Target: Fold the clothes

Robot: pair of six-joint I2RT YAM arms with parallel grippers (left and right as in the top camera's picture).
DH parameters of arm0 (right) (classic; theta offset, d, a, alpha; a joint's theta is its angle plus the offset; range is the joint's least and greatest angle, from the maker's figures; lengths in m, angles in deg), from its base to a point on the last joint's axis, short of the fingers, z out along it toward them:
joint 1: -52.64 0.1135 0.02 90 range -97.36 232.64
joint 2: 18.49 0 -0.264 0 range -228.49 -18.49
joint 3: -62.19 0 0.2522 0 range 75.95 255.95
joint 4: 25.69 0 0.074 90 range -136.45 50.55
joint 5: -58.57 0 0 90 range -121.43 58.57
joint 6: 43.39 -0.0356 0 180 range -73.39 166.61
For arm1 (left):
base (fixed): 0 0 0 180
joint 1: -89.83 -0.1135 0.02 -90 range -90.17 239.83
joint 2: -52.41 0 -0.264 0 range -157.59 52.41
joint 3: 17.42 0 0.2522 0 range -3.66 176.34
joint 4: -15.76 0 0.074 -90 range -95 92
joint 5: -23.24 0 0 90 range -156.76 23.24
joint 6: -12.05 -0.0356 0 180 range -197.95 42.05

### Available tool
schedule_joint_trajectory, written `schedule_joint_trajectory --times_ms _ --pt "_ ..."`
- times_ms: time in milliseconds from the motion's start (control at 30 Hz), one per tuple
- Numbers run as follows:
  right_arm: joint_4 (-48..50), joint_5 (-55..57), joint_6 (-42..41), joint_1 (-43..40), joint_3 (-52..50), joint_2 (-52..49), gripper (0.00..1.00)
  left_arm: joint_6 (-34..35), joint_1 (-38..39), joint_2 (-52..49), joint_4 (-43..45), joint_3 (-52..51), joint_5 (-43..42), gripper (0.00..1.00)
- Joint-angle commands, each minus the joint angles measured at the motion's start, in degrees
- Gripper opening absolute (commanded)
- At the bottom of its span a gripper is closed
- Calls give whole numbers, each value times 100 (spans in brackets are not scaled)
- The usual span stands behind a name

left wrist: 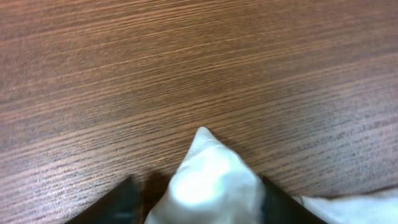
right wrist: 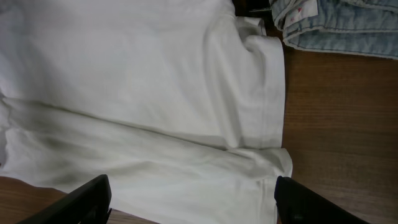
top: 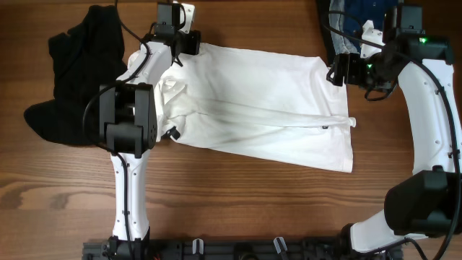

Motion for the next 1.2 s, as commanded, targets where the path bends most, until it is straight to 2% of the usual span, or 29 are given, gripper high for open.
schedule_joint_trajectory --times_ms 0,33,100,133,267,600,833,1033,1167 --pt "59 76 -68 44 -48 -66 84 -42 20 -39 31 52 -46 25" --pt "76 76 -68 44 -48 -66 84 -42 20 -39 33 52 -33 22" --pt "120 74 -70 44 -48 -66 83 -39 20 -31 28 52 122 7" --pt "151 74 -68 44 -48 -66 82 -39 22 -7 22 52 229 4" --pt "240 74 -66 44 -48 -79 77 -39 22 232 -177 52 745 4" --pt "579 31 -20 87 -48 -446 73 208 61 1445 -1344 52 813 4" --pt "1390 31 -22 192 -48 -850 73 785 212 2144 -2122 52 789 4" --pt "2262 35 -22 361 -48 -1303 73 824 461 2159 -2776 52 754 4" --pt "2728 44 -22 463 -48 -1692 72 894 498 2159 -2916 52 752 4"
